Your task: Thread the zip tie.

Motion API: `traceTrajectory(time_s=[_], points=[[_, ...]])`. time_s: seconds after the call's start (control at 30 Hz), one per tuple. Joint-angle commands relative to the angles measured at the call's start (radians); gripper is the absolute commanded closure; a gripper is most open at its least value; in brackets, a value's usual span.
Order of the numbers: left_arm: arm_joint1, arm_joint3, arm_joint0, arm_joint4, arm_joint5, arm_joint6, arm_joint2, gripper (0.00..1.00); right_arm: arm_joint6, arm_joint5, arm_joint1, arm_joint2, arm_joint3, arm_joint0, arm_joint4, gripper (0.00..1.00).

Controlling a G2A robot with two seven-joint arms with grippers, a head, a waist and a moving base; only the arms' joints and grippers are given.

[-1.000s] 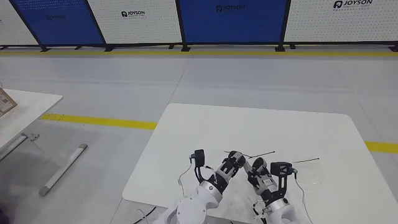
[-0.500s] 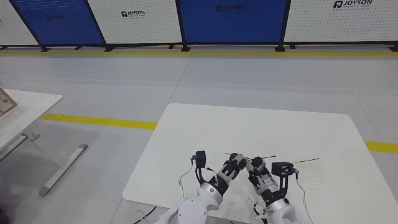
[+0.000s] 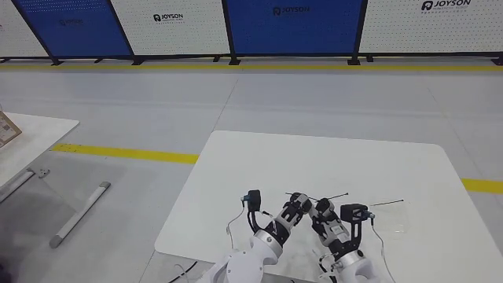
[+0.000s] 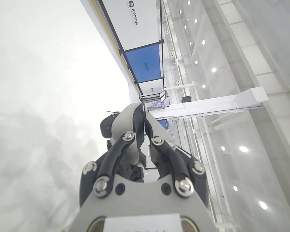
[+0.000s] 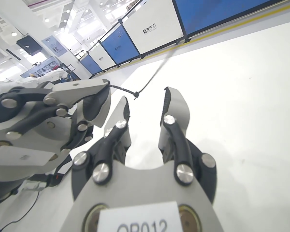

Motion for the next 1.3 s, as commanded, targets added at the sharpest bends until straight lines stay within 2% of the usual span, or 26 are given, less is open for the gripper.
traceTrajectory(time_s=[0.0,0.2,0.43,0.7,0.9,1.03,1.27], points=[[-0.001,0.001,0.000,0.001,0.000,0.001,0.000,1.00,0.001,0.001,0.000,-0.001,0.000,0.001,0.000,0.65],[-0.002,0.005,-0.003,0.004,0.003,0.000,0.001,1.00,-0.011,-0.005,-0.001,0.007,-0.005,-0.005,0.009,0.65],[-0.004,0.011,-0.006,0.009,0.005,-0.002,0.004,1.00,-0.015,0.000,0.000,0.020,-0.011,-0.011,0.016,0.71],[-0.006,0.014,-0.008,0.016,0.009,-0.004,0.007,1.00,-0.013,0.001,0.000,0.024,-0.012,-0.011,0.015,0.83],[-0.007,0.014,-0.008,0.020,0.009,-0.004,0.007,1.00,-0.007,0.003,-0.001,0.023,-0.016,-0.010,0.010,0.87],[-0.007,0.015,-0.008,0.018,0.009,-0.004,0.005,1.00,-0.006,0.005,-0.002,0.023,-0.017,-0.009,0.007,1.00],[-0.008,0.021,-0.008,0.019,0.008,-0.008,0.004,1.00,-0.004,0.002,-0.003,0.022,-0.007,-0.004,0.009,1.00]])
